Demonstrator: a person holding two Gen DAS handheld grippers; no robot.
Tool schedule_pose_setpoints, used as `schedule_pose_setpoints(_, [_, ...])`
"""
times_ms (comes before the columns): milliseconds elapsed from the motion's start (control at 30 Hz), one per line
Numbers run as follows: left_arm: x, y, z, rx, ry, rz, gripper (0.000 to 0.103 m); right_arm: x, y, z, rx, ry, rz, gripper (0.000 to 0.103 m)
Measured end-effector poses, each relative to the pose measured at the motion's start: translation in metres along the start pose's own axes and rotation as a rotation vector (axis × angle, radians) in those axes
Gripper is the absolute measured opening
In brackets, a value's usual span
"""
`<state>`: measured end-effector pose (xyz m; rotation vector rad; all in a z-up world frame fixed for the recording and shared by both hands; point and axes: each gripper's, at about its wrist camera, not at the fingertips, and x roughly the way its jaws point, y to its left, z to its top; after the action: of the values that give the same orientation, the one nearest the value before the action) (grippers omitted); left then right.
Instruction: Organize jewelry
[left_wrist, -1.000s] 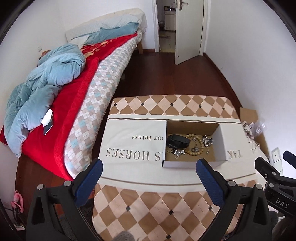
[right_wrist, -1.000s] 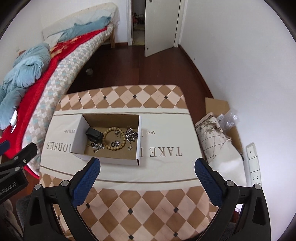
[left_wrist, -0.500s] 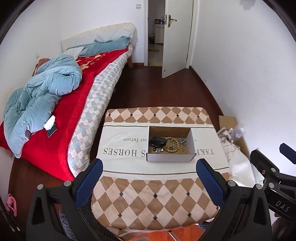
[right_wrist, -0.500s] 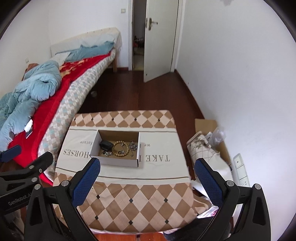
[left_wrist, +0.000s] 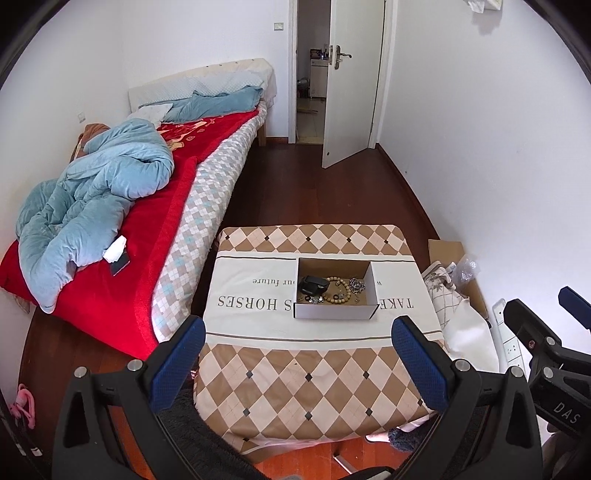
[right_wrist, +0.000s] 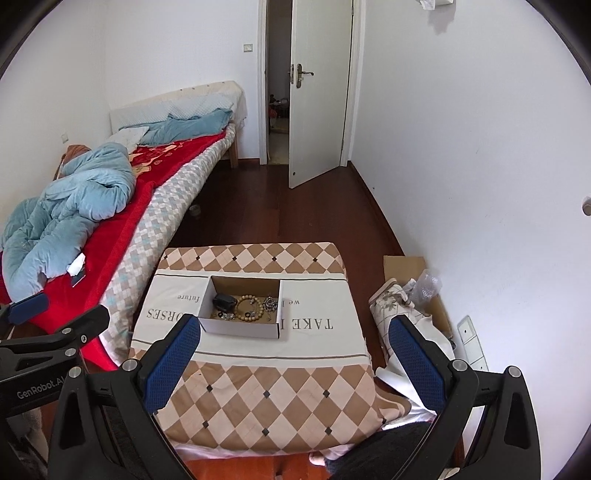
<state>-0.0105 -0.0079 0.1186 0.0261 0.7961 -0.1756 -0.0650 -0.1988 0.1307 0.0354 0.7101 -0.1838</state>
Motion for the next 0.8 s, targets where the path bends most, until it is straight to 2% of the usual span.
schedule_pose_setpoints(400, [0.008,0.001,0.000,-0.015,-0.001,0.027,0.103,0.011,-0.004,0.001,0.004,0.021,-0.009,0.103])
schedule_pose_setpoints(600, [0.026,0.003,0.009,-0.016,-0.009,0.056,0.103,0.035,-0.004,0.009,0.016,0.027,-0.028,0.103])
schedule_pose_setpoints(800, [0.057,0.004,0.021,-0.014,0.021,0.078,0.103,0.071,-0.001,0.018,0.023,0.050,-0.042,0.103])
